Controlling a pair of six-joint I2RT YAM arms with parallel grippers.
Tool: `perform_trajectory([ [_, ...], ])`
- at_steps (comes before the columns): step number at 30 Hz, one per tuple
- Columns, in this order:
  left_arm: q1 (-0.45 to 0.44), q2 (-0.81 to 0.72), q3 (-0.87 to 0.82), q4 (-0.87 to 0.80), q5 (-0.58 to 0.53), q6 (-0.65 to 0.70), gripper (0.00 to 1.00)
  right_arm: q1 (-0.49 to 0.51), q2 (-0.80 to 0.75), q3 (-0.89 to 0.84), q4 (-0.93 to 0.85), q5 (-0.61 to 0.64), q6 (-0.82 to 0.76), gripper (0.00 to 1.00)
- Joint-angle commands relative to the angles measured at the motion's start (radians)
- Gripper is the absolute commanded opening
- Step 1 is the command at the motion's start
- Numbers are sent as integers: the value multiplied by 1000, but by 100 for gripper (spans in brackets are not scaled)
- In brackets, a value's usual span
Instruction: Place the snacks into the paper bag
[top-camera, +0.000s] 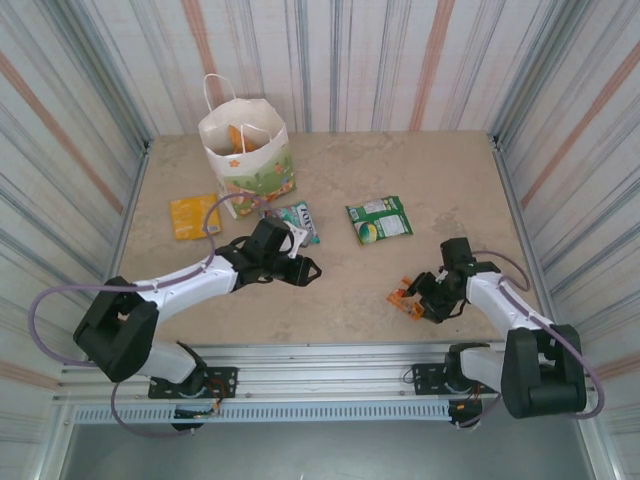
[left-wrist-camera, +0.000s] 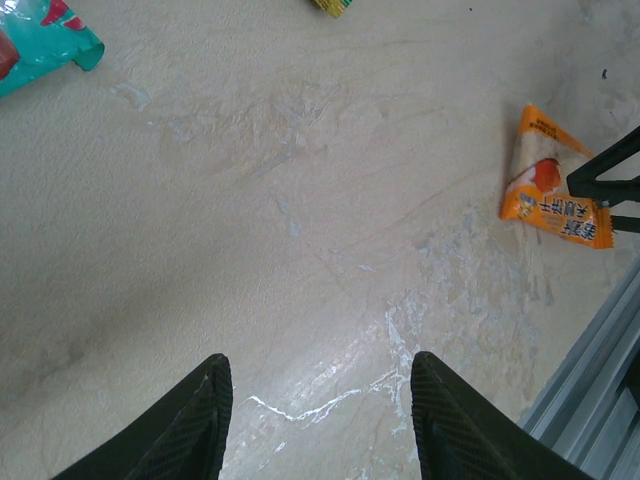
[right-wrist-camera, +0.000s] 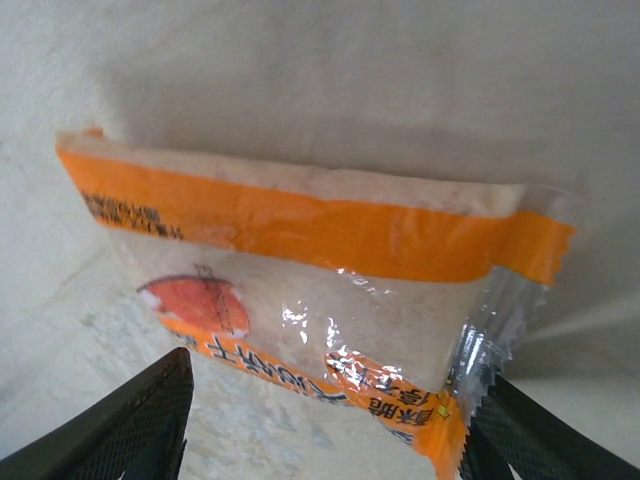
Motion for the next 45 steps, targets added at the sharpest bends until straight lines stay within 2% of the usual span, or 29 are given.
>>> perform_trajectory([
  [1, -7, 15, 23, 11, 23, -19, 52, 76, 45, 35, 112, -36, 58, 67],
  [4, -7, 26, 27, 26, 38, -28, 52, 144, 105, 81, 141, -22, 59, 67],
  [8, -7, 47, 35, 45, 65, -45, 51, 153, 131, 135, 71, 28, 26, 67],
  [11, -7, 60, 42, 55, 77, -55, 51, 97, 119, 130, 27, 56, 5, 70],
  [13, -7, 65, 45, 60, 85, -57, 51, 14, 122, 105, 56, -3, 0, 71],
  [16, -7, 70, 57, 47, 86, -47, 51, -17, 151, 110, 96, -49, -10, 70],
  [25, -8, 65, 48, 50, 80, -43, 51, 74, 275, 158, 210, -79, -2, 66],
  [33, -7, 134, 74, 75, 120, -46, 50, 192, 437, 322, 322, -95, -30, 64],
  [39, -7, 227, 92, 175, 160, -150, 48, 223, 459, 396, 220, -8, -87, 66],
  [45, -7, 326, 116, 266, 185, -266, 43, 223, 418, 342, 179, 3, -118, 58],
])
